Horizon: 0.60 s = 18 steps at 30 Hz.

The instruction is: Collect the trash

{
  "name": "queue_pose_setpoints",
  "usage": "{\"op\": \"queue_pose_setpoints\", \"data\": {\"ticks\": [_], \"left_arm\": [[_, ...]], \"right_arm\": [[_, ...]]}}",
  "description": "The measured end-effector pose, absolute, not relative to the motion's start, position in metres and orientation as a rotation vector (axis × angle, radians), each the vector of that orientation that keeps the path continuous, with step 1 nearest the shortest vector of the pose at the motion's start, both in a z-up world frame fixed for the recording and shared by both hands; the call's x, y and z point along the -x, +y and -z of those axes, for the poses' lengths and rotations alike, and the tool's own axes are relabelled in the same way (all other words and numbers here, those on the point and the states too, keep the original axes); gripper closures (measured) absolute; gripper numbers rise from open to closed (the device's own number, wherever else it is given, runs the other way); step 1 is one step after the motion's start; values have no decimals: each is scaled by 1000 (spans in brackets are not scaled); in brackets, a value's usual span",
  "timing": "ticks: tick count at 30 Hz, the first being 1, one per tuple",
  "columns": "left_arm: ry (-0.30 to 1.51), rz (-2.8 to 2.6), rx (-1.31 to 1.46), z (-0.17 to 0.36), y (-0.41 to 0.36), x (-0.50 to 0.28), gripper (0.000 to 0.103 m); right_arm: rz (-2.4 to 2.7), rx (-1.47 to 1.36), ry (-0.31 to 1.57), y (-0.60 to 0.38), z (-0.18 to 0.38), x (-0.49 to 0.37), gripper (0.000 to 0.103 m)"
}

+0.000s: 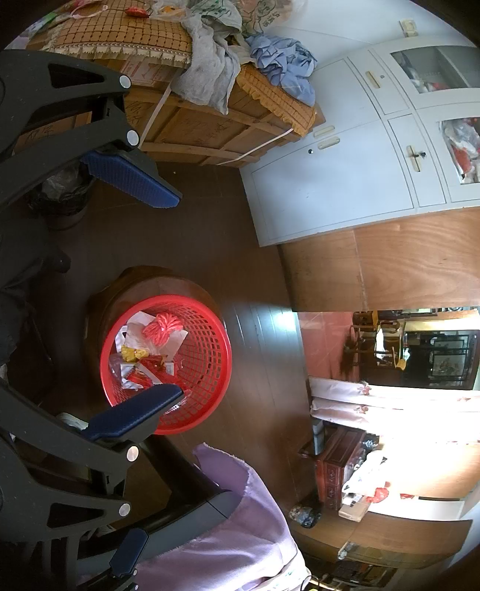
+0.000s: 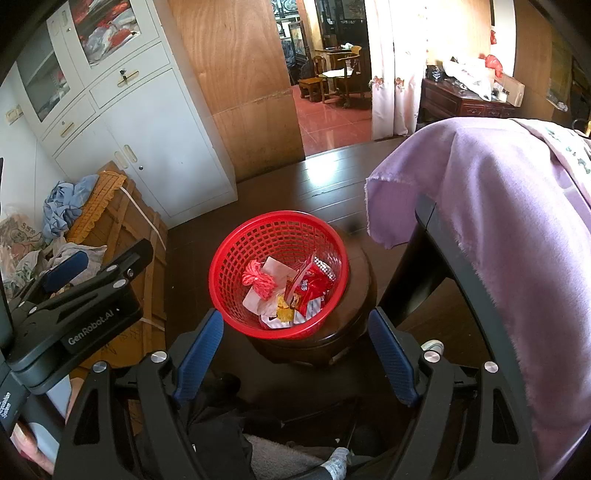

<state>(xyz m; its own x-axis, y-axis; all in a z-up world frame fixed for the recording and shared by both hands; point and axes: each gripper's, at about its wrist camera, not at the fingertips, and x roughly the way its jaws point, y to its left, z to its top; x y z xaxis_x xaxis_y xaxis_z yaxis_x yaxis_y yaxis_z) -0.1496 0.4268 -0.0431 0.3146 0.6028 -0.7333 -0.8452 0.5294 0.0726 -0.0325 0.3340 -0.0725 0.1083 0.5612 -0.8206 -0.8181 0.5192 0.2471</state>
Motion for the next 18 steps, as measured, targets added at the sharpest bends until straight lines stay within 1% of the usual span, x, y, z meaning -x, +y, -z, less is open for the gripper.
{"op": "queue_pose_setpoints", "data": {"ticks": [18], "left_arm": [[792,-980,354,43,426,148,10]], "right_arm": [[-1036,296,1043,334,72,32,23]]}}
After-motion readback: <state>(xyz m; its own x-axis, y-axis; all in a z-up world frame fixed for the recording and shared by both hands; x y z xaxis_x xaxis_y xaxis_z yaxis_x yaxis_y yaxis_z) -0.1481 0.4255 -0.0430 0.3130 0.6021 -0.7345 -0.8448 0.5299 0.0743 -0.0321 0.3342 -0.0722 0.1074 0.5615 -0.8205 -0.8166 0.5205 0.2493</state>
